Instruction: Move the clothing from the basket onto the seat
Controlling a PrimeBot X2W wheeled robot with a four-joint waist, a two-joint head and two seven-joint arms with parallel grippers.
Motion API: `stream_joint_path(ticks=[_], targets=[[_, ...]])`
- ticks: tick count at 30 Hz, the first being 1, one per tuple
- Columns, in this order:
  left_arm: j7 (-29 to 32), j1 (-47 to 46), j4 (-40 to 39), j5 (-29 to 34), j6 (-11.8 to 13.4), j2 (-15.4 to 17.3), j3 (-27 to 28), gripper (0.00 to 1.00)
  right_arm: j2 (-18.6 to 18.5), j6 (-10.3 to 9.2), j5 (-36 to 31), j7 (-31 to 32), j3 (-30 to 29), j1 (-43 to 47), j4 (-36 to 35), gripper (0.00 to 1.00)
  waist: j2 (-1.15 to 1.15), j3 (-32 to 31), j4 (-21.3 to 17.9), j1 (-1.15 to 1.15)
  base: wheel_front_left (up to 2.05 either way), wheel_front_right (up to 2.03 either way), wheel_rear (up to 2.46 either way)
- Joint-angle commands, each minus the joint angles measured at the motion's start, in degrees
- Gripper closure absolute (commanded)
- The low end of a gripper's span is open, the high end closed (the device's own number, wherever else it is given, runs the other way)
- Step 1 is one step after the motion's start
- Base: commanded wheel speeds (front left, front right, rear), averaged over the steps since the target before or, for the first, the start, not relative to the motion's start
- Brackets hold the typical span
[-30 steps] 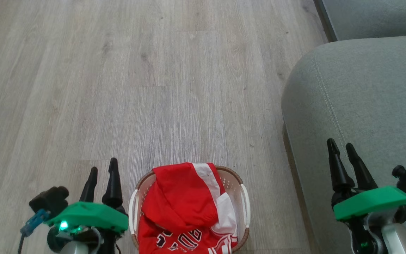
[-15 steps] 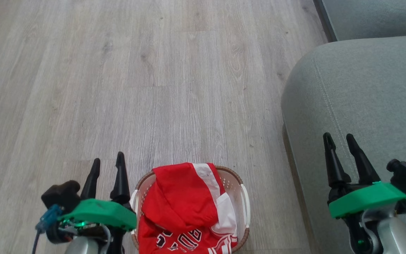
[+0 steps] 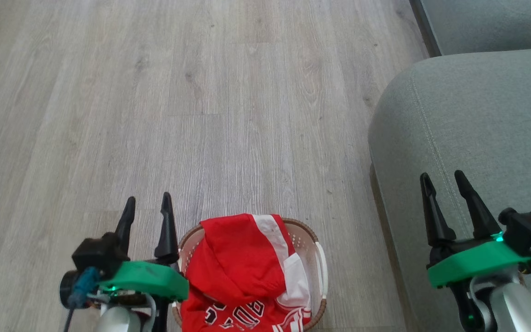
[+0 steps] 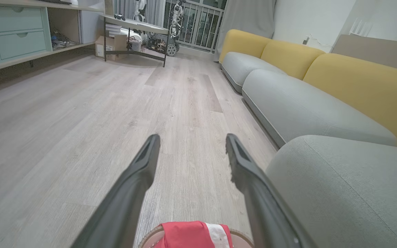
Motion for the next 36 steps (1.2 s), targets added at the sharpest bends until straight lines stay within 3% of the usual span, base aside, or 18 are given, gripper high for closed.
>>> stream_joint_path(ticks=[1, 17, 36], targets=[[-1.0, -3.4, -2.4, 2.0, 0.5, 0.8, 1.0, 0.00, -1.0, -0.01, -1.8, -0.9, 1.2, -3.3, -1.9, 0.00, 0.00, 0.0, 0.0, 0.00, 0.00, 0.00, 0.00], [-3.7, -3.7, -4.5, 12.3, 2.6, 0.9, -0.9, 0.00, -1.6, -0.01, -11.6, -3.6, 2.1, -4.0, -3.0, 0.00, 0.00, 0.0, -0.1, 0.00, 0.00, 0.00, 0.00], [-3.7, -3.6, -4.4, 11.9, 2.5, 0.9, -0.8, 0.00, -1.6, -0.01, -10.9, -3.6, 1.6, -3.9, -2.7, 0.00, 0.00, 0.5, -0.3, 0.00, 0.00, 0.00, 0.00]])
